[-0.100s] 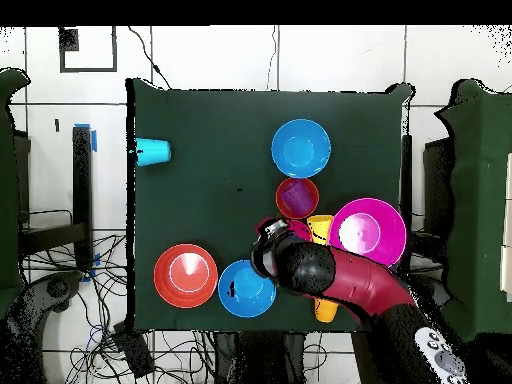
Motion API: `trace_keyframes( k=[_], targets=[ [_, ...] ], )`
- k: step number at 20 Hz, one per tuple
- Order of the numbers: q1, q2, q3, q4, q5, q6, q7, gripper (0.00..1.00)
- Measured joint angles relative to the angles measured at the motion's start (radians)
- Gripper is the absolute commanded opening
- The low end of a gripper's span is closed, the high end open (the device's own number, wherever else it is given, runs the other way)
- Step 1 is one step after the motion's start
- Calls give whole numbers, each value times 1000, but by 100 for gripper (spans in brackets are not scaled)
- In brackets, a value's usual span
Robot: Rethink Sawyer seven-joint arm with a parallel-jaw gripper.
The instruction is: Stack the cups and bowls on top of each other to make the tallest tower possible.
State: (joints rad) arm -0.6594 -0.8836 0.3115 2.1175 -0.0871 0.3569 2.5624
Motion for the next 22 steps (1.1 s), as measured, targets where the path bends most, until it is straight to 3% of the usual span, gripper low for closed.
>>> trace_keyframes(
  k=[4, 6, 11, 15, 22],
  targets=[
    [9, 18, -20, -38, -40, 0, 0, 100],
    [25, 57, -47, -114, -104, 0, 0, 100],
    [29, 150, -60, -269, -183, 0, 0, 100],
    [27, 237, -63, -384, -215, 0, 0, 100],
    [33, 326, -76, -466, -232, 0, 0, 100]
  ],
)
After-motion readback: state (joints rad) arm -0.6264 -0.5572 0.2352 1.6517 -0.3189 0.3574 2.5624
